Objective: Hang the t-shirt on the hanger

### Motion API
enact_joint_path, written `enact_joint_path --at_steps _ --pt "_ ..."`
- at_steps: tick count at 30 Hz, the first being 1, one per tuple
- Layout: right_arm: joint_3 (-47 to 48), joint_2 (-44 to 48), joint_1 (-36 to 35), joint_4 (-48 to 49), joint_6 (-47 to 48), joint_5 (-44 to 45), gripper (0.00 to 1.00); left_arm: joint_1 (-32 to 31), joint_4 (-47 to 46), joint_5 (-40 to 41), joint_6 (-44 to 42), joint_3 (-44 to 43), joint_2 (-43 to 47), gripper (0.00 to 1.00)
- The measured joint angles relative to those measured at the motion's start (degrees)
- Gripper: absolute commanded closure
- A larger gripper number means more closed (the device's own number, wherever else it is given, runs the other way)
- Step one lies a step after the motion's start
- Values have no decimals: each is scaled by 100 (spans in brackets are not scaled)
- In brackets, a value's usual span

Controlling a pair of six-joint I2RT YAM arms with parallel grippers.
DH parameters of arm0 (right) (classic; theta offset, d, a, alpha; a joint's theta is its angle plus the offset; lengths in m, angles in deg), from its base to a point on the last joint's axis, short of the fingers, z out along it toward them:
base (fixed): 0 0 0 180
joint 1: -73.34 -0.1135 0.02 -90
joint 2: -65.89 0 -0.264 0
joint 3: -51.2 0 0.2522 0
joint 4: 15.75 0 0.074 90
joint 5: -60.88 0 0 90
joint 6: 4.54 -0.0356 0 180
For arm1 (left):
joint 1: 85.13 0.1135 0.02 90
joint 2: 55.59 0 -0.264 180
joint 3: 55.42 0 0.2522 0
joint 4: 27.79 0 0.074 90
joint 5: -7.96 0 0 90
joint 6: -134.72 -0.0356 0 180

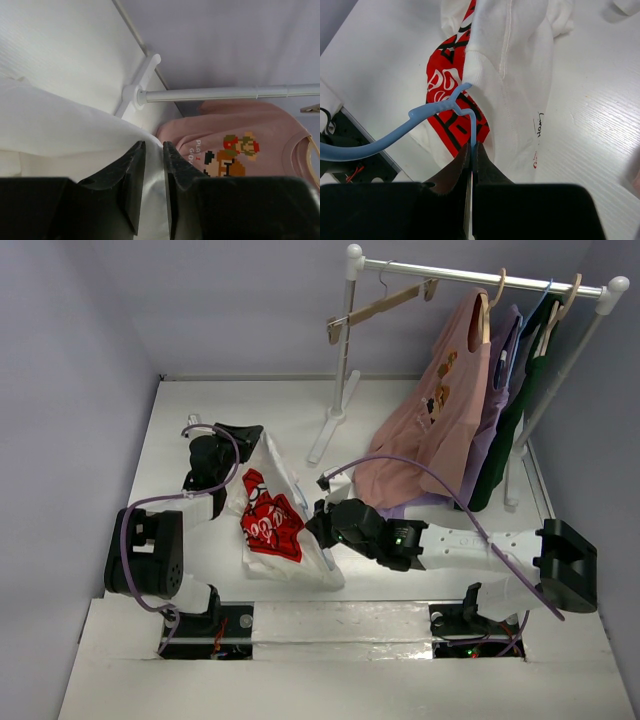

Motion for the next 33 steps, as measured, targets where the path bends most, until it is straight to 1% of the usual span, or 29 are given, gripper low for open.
enact_joint_path --at_steps 2,3,5,6,7,16,19,24,28,33 --pt "-9 11 0 2 0 -9 100 0 -31 7 4 0 -2 86" --pt "-17 22 0 2 0 -11 100 0 -44 7 9 0 -2 90" --pt "-35 52 0 2 0 -17 100 0 -76 7 15 0 -4 93" --pt "-48 63 0 2 0 -15 100 0 -87 9 17 0 -9 98" --pt "-57 74 0 2 0 -15 100 0 -96 9 26 0 -13 100" --pt "-101 168 0 -2 2 -17 100 26 -55 52 -33 -13 -31 100" --pt "-197 269 0 0 0 -17 100 107 210 70 -142 -131 35 100" --pt "-352 540 0 -24 2 -20 100 391 741 74 -417 -570 313 100" --pt "-387 769 0 -85 2 -39 100 503 986 85 -623 -758 546 100" --pt "-352 1038 -103 -494 2 7 100 503 1237 92 -778 -841 592 100"
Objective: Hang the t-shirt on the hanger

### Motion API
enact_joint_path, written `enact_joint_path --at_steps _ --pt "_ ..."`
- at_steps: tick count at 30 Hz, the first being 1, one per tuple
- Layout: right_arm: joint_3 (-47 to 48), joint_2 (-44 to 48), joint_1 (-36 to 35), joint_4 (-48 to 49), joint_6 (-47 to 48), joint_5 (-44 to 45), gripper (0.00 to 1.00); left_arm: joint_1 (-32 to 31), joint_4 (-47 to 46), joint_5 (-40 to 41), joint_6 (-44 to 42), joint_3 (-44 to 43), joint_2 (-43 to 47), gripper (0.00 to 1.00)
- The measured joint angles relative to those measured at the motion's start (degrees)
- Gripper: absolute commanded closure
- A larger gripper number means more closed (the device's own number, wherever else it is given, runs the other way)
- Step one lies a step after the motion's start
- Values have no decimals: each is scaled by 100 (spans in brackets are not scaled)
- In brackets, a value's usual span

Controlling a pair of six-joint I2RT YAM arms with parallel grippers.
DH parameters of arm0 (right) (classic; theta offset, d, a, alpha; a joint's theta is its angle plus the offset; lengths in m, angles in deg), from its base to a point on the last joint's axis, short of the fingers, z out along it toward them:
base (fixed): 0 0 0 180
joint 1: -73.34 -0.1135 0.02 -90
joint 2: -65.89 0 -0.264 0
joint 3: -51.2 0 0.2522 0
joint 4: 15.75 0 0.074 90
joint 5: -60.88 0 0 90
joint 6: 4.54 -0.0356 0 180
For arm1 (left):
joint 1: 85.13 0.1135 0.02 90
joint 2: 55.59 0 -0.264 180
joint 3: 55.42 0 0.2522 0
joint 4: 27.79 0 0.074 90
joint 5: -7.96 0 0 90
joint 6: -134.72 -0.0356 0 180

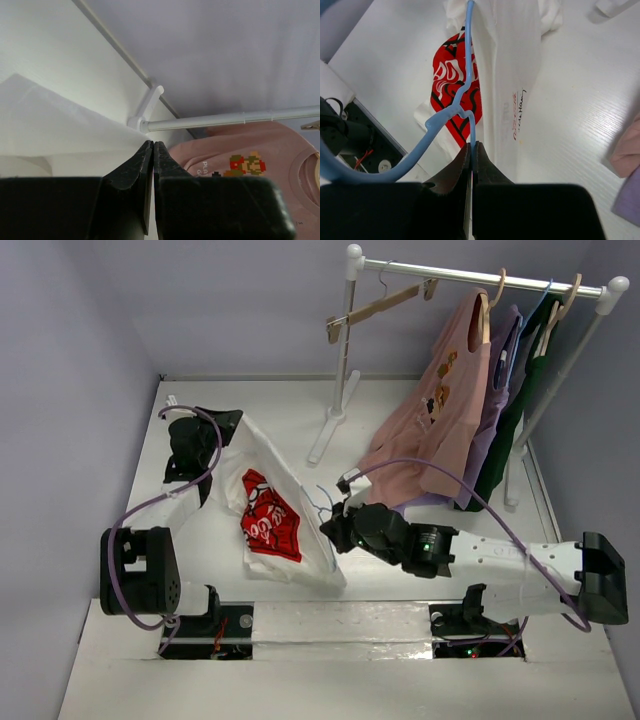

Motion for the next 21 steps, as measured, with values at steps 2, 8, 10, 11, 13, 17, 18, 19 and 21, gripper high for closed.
enact_joint_path --at_steps 2,8,10,11,13,17,18,19,21 --pt "142 105 -114 -343 39 68 100 0 164 -2 -39 -44 13 100" --pt "1639 422 -334 -1775 273 247 100 26 857 -197 -59 -704 267 100" --pt "2326 560 -369 -2120 339 236 100 24 1023 -269 -57 -1104 483 100" --pt "2586 638 -380 -2223 358 234 100 24 1075 -284 -63 -1274 605 100" --pt "2922 872 -400 -2345 380 238 100 28 1137 -271 -90 -1574 901 100" --pt "2712 1331 -413 -2564 339 284 100 107 1139 -251 -151 -1836 1386 100" --pt "2623 1390 -422 -2636 334 306 100 122 1141 -254 -157 -1838 1432 100" --pt "2562 1419 -431 -2761 319 332 100 131 1165 -254 -170 -1838 1447 100" --pt "2555 1366 -431 -2957 315 372 100 131 1255 -258 -181 -1838 1399 100"
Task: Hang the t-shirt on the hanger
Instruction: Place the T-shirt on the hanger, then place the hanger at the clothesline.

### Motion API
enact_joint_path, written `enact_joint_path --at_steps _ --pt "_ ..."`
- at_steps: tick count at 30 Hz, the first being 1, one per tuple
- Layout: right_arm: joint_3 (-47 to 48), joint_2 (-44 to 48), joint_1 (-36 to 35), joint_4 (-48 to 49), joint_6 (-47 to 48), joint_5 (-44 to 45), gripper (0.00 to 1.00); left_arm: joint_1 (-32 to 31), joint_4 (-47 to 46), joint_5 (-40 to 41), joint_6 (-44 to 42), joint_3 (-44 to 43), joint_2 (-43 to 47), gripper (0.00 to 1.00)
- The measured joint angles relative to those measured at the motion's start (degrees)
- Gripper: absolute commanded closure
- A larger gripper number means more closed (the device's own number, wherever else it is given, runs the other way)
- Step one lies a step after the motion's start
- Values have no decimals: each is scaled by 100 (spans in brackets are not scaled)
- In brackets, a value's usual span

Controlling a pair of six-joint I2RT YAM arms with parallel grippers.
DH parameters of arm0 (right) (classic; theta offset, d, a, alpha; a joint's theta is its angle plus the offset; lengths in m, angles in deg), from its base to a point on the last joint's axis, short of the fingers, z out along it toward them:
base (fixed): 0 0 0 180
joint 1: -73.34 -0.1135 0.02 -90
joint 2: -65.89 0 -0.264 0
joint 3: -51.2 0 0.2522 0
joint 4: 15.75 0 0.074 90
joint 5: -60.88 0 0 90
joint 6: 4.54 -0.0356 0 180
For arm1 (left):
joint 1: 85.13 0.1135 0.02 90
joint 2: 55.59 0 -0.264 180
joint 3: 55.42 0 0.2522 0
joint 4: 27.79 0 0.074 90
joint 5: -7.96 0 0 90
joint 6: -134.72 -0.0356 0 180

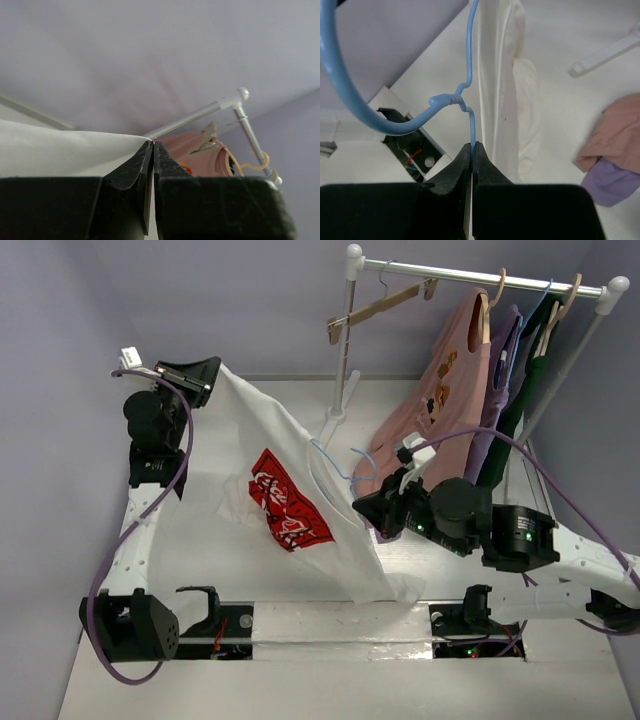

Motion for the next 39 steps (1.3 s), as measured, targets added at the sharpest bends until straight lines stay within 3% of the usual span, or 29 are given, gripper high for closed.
enact_joint_path --at_steps 8,11,12,15,21,29,34,39 --pt "151 103 -7 -326 24 52 100 0 304 7 -92 168 -81 100" --pt "140 118 -4 -393 -11 129 100 2 278 44 -181 481 85 74" --pt "140 94 -4 -461 -22 170 100 4 271 46 -205 592 136 59" --pt "146 -24 -4 -702 -50 376 100 4 273 35 -260 861 286 46" --pt "188 -455 264 -1185 -20 551 100 -107 505 46 -511 1147 1027 40" --pt "396 -898 1764 -1403 201 308 100 -949 885 -7 -1279 1163 2374 34" --pt "1499 -1510 2498 -1652 431 350 100 -1716 1235 -4 -1714 1580 3077 33" --pt "2658 -2256 3143 -1674 717 435 100 -1845 1849 -42 -2157 1759 3519 27"
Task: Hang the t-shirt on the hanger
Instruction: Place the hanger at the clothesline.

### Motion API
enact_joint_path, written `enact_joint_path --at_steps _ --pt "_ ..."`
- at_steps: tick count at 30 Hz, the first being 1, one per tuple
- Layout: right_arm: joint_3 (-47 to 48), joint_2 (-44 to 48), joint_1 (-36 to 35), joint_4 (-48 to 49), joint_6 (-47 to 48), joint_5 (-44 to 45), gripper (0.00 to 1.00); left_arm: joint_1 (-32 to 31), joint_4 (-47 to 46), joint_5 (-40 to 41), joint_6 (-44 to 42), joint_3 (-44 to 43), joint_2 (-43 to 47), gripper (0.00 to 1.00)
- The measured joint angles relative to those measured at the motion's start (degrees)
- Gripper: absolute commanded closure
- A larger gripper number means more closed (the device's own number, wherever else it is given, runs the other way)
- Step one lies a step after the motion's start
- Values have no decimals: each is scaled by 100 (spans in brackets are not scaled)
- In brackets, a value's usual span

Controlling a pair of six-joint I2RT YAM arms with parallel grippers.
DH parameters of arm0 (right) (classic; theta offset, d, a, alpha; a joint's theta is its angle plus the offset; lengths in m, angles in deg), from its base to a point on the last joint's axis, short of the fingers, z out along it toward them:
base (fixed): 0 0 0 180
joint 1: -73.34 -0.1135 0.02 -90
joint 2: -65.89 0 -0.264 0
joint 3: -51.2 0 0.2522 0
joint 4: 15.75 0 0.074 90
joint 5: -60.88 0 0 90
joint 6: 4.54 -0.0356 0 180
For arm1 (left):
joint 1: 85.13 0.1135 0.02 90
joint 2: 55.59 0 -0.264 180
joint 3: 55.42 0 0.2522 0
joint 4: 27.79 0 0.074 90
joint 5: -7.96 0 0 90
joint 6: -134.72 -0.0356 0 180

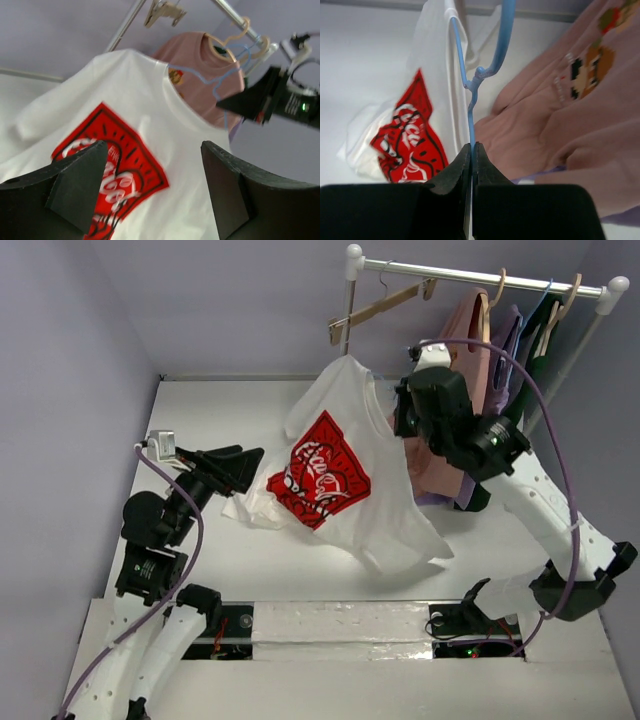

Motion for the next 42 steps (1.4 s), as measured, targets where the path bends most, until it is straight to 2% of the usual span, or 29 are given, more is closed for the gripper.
enact_joint_path --at_steps 2,4,5,15,23,34,42 --pt "315 -295 380 -7 116 15 100 0 278 -2 -238 2 142 23" --pt "551 -525 616 -50 205 28 100 0 531 -2 -501 15 299 10" --pt "697 -649 756 -87 264 35 100 0 634 -9 -621 39 391 1" --pt "2470 -1639 1556 -365 754 101 100 0 1480 -326 -1528 417 979 1" --pt "3427 -2017 1775 -341 1272 474 100 -197 1600 -334 -1722 444 1478 1" --pt "3491 -2197 2006 195 1958 699 100 -361 1681 -293 -1757 455 1425 1" --pt "3327 -2459 2041 935 2378 640 100 -361 1681 -234 -1757 490 1436 1"
